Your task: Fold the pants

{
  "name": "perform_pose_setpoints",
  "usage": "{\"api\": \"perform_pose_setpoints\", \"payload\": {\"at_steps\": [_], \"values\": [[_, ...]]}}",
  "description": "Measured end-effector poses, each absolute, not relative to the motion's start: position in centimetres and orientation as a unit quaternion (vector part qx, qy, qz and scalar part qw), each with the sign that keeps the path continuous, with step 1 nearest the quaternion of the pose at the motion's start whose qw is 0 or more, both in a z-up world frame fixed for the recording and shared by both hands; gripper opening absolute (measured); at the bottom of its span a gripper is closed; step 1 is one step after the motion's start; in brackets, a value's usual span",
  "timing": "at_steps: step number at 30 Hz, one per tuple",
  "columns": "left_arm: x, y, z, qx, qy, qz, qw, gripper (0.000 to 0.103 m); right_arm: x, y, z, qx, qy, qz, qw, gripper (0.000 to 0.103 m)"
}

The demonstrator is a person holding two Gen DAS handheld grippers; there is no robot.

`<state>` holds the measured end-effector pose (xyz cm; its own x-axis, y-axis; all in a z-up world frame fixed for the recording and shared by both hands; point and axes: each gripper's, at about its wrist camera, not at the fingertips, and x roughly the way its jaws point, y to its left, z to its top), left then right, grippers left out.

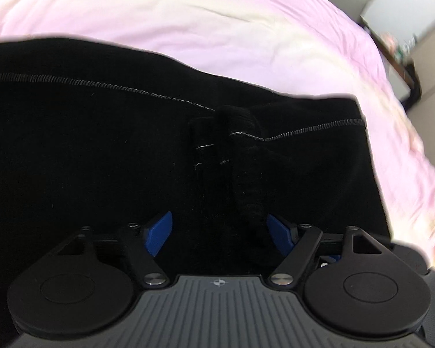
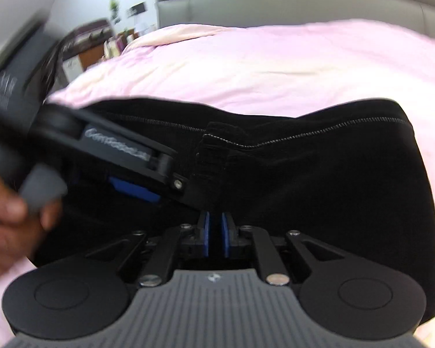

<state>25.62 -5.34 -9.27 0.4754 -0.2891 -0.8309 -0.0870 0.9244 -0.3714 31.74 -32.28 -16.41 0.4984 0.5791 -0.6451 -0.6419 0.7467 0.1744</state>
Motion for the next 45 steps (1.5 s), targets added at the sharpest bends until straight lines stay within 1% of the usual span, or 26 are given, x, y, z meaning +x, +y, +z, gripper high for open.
{"api": "perform_pose_setpoints", "payload": {"at_steps": [2,4,5,7,10,11,13,14,17,20,24,27,29,31,32,33,34,35,36,37,39,45], "values": [[25.1,-4.5,-8.3,-0.200,0.501,-0.062,0.840,0.083,32.2,-32.8,-16.0,-0.027,0.339,0.356,0.871,0.006],[23.4,-2.4,-6.5,-0.234,0.474,-0.055,0.847,0.082,32.2,-33.0,-16.0,-0.014,0.324,0.339,0.883,0.009],[22.3,-1.2,-5.6,-0.245,0.455,-0.045,0.855,0.082,32.0,-32.6,-16.4,-0.033,0.329,0.337,0.882,0.008],[19.6,1.9,-4.0,-0.258,0.423,-0.023,0.868,0.085,31.8,-31.6,-16.5,-0.058,0.315,0.332,0.887,0.008],[15.4,7.9,-2.6,-0.283,0.386,0.034,0.877,0.086,31.2,-31.5,-15.6,-0.040,0.290,0.318,0.902,0.009],[13.8,10.2,-2.4,-0.296,0.373,0.061,0.877,0.089,29.7,-31.2,-15.3,-0.038,0.274,0.315,0.908,0.012],[11.2,14.2,-2.1,-0.327,0.351,0.119,0.869,0.090,29.0,-30.2,-14.3,-0.042,0.248,0.317,0.914,0.020],[9.7,16.3,-2.3,-0.343,0.343,0.144,0.862,0.090,28.6,-29.3,-13.9,-0.046,0.243,0.322,0.914,0.024],[5.9,21.1,-3.4,-0.382,0.323,0.191,0.844,0.090,26.9,-25.8,-12.8,-0.058,0.254,0.336,0.905,0.024],[3.7,24.0,-5.4,-0.414,0.312,0.225,0.825,0.090,23.6,-21.5,-11.9,-0.066,0.276,0.352,0.892,0.024],[3.2,26.5,-8.7,-0.449,0.304,0.223,0.810,0.090,21.0,-14.6,-12.1,-0.059,0.303,0.375,0.874,0.025],[3.5,27.5,-11.0,-0.489,0.293,0.178,0.802,0.090,19.2,-9.8,-12.6,-0.054,0.314,0.387,0.865,0.025],[4.0,28.2,-11.5,-0.501,0.286,0.160,0.801,0.090,18.3,-7.0,-13.3,-0.057,0.324,0.395,0.858,0.025],[4.4,28.7,-11.6,-0.510,0.273,0.136,0.804,0.090,17.9,-3.8,-15.5,-0.101,0.350,0.381,0.850,0.031],[4.7,28.9,-11.8,-0.520,0.268,0.128,0.801,0.090,17.4,-2.4,-16.7,-0.136,0.357,0.372,0.846,0.037],[4.9,29.1,-12.3,-0.527,0.263,0.124,0.799,0.082,16.5,-1.3,-17.5,-0.175,0.342,0.367,0.847,0.038],[5.1,29.2,-12.5,-0.526,0.262,0.129,0.799,0.070,15.3,-0.3,-17.9,-0.219,0.314,0.360,0.851,0.038],[5.2,29.2,-12.6,-0.521,0.263,0.138,0.800,0.054,14.5,0.1,-17.7,-0.241,0.300,0.357,0.851,0.035],[5.0,29.0,-12.5,-0.520,0.257,0.141,0.803,0.050,13.9,0.1,-17.1,-0.242,0.294,0.360,0.852,0.029],[4.7,28.6,-12.1,-0.515,0.245,0.138,0.809,0.048,13.7,-0.4,-16.5,-0.225,0.293,0.368,0.853,0.029],[4.8,26.6,-10.1,-0.463,0.232,0.147,0.843,0.045,13.4,-1.9,-15.6,-0.185,0.291,0.373,0.861,0.030],[6.0,19.5,-3.4,-0.279,0.200,0.116,0.932,0.044,13.7,-8.9,-13.1,-0.067,0.288,0.339,0.893,0.033]]}}
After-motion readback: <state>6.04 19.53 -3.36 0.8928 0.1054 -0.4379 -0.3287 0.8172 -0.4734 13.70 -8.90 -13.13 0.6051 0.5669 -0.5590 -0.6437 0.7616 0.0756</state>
